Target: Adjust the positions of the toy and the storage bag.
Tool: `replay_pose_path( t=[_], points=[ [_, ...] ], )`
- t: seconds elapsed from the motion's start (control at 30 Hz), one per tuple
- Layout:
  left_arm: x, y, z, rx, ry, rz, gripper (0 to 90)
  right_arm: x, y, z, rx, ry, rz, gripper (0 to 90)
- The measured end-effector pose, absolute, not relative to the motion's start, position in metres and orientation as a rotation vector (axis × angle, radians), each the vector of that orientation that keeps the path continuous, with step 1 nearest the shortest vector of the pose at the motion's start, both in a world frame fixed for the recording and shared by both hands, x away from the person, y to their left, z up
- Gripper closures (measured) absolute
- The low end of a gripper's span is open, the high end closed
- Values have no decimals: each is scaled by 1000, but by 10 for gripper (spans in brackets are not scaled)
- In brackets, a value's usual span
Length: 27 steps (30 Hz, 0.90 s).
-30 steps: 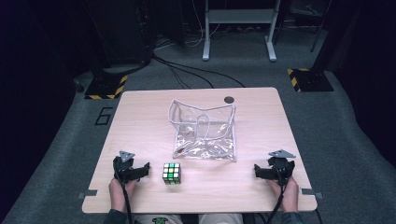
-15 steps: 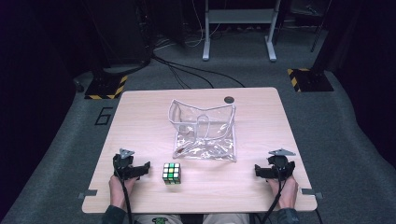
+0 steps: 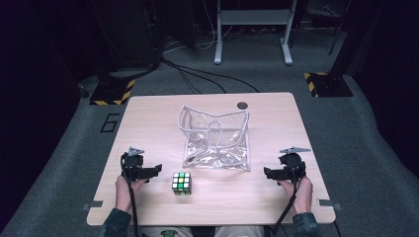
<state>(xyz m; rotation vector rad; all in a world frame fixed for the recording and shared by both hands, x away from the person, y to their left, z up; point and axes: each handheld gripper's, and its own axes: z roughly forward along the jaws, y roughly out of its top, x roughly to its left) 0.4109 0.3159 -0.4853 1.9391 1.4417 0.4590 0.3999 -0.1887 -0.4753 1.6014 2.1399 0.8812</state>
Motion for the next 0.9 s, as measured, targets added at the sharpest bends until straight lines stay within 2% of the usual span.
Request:
replay_pose_path(
  t=[0.9],
  points=[
    [436,293,-434,1928,1326,426,153,420,-145,-415,1435,2256,977,91]
  ],
)
